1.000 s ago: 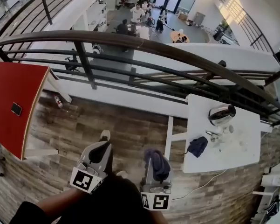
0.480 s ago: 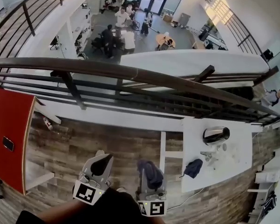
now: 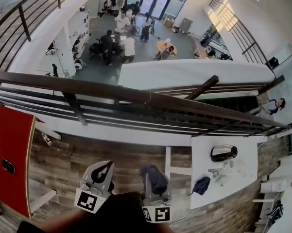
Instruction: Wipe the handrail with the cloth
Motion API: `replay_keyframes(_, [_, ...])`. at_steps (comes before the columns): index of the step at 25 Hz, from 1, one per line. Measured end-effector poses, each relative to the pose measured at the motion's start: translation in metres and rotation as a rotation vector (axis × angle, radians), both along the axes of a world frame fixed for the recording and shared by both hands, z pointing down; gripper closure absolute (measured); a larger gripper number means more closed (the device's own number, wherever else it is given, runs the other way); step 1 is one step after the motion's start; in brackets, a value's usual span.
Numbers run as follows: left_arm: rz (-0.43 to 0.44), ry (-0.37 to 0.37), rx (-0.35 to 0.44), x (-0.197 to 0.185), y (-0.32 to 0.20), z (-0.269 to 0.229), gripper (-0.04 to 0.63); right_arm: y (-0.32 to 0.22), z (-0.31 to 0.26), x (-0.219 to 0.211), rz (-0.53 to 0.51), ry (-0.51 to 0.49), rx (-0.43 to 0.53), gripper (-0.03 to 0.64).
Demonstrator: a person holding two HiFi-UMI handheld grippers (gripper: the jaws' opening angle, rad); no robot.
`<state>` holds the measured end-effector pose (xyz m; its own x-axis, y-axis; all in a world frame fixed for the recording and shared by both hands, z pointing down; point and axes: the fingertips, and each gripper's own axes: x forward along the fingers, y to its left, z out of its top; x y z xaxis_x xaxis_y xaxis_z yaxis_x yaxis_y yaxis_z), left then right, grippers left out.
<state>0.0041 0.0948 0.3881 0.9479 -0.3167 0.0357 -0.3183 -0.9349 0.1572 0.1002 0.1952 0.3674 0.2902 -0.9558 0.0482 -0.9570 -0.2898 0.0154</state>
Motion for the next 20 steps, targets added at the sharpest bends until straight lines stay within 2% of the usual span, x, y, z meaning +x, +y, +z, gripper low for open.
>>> replay_keyframes(4, [-0.065,0.009,0.007,-0.013,-0.026,-0.015,0.597,-0.027,-0.016,-0.002,-0.029,0.011,0.009,0.509])
replay_keyframes(9, [-0.132,-0.016,0.011,-0.021,-0.054,-0.017,0.597,-0.069,-0.022,-0.006,-0.094,-0.022,0.027,0.509])
replay_keyframes(12, [-0.221,-0.031,0.014,-0.021,-0.06,-0.016,0.597,-0.091,-0.02,-0.002,-0.186,-0.045,0.044,0.509])
replay_keyframes(15, [-0.314,-0.077,0.008,-0.026,-0.067,-0.009,0.597,-0.121,-0.023,0.0,-0.288,-0.068,0.082,0.509])
replay_keyframes(20, [-0.412,-0.071,0.041,-0.028,-0.084,-0.022,0.597,-0.184,-0.049,-0.003,-0.429,-0.007,0.136,0.509])
